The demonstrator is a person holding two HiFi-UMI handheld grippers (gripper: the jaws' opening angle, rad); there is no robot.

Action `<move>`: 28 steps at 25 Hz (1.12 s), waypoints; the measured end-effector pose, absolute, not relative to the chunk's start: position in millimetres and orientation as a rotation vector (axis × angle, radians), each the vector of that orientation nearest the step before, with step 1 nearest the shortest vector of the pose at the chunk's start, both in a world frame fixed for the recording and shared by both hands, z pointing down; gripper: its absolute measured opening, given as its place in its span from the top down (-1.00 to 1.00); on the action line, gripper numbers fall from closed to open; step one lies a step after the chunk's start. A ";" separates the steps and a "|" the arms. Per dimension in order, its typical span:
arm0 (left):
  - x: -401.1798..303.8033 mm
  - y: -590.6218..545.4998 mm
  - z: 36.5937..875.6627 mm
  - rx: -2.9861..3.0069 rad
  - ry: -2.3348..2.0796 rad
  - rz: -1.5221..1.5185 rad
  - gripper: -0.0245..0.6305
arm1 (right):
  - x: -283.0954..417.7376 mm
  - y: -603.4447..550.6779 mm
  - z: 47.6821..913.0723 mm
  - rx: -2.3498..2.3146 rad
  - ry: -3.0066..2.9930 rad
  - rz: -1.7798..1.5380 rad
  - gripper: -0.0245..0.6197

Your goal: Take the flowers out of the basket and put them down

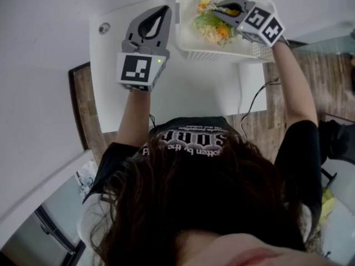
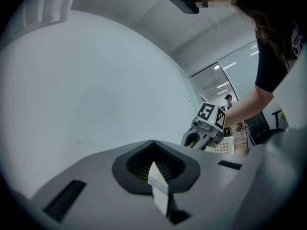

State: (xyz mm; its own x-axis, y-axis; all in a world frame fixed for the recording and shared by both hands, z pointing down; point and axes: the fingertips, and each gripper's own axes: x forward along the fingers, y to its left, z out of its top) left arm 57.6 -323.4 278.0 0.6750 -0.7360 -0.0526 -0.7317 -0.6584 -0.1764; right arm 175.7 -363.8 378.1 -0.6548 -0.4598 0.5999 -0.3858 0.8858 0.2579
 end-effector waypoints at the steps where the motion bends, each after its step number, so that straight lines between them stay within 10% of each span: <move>1: 56.7 -322.4 276.7 -2.700 1.203 -0.037 0.93 | 174.7 -363.6 371.4 0.608 -2.364 -0.151 0.80; 28: 25.5 -265.2 258.5 -2.594 1.341 0.011 0.93 | 138.9 -328.8 275.7 0.600 -2.435 -0.373 0.80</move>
State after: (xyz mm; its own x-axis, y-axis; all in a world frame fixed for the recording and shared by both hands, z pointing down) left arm 25.5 -265.2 258.5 0.5831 -0.8052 -0.1076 -0.8069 -0.5588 -0.1916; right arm 138.9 -328.8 275.7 -0.7200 -0.4981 0.4832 -0.3304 0.8584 0.3924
